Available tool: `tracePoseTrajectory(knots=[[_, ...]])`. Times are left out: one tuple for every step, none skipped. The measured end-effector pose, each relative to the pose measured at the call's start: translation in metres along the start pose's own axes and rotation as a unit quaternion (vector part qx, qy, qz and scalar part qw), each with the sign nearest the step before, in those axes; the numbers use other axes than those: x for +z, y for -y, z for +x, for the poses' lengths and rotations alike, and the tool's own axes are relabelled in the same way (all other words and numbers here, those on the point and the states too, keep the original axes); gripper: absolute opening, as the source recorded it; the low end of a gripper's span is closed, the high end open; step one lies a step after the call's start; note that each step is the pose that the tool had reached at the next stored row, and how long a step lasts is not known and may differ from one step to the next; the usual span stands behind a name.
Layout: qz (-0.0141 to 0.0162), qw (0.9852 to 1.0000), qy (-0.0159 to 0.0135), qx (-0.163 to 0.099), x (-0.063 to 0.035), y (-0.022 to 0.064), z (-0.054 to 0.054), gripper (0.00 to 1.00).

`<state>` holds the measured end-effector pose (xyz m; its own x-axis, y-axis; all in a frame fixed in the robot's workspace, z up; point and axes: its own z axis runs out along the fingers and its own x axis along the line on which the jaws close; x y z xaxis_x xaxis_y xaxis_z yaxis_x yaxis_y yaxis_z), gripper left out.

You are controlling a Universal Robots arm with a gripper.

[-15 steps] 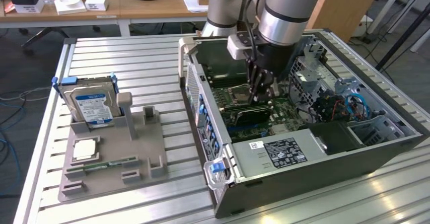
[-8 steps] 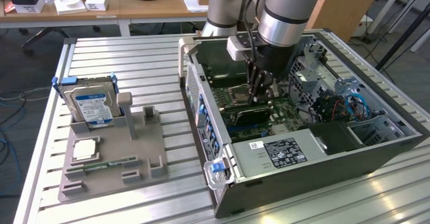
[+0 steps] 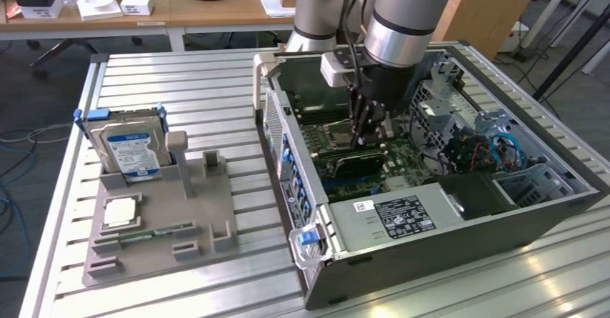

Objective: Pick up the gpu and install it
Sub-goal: 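Press down on the gpu until it lock into place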

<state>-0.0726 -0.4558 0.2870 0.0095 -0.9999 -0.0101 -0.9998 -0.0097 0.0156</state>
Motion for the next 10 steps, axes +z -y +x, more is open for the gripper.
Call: tracePoseTrajectory(knots=[[0.0, 1.0, 0.0, 0.0, 0.0011, 0.0, 0.0, 0.1], [0.0, 1.0, 0.0, 0.0, 0.0017, 0.0, 0.0, 0.1], [-0.0001, 1.0, -0.0001, 0.0, 0.0016, 0.0, 0.0, 0.1], [0.0, 1.0, -0.0001, 0.0, 0.0017, 0.0, 0.0, 0.1], [-0.0001, 1.0, -0.0001, 0.0, 0.0017, 0.0, 0.0, 0.1], [0.0, 1.0, 0.0, 0.0, 0.0025, 0.0, 0.0, 0.1], [0.0, 1.0, 0.0, 0.0, 0.0035, 0.0, 0.0, 0.1], [0.0, 1.0, 0.0, 0.0, 0.0044, 0.0001, 0.0, 0.1], [0.0, 1.0, 0.0, 0.0, 0.0052, 0.0001, 0.0, 0.1], [0.0, 1.0, 0.0, 0.0, 0.0057, 0.0001, 0.0, 0.1]])
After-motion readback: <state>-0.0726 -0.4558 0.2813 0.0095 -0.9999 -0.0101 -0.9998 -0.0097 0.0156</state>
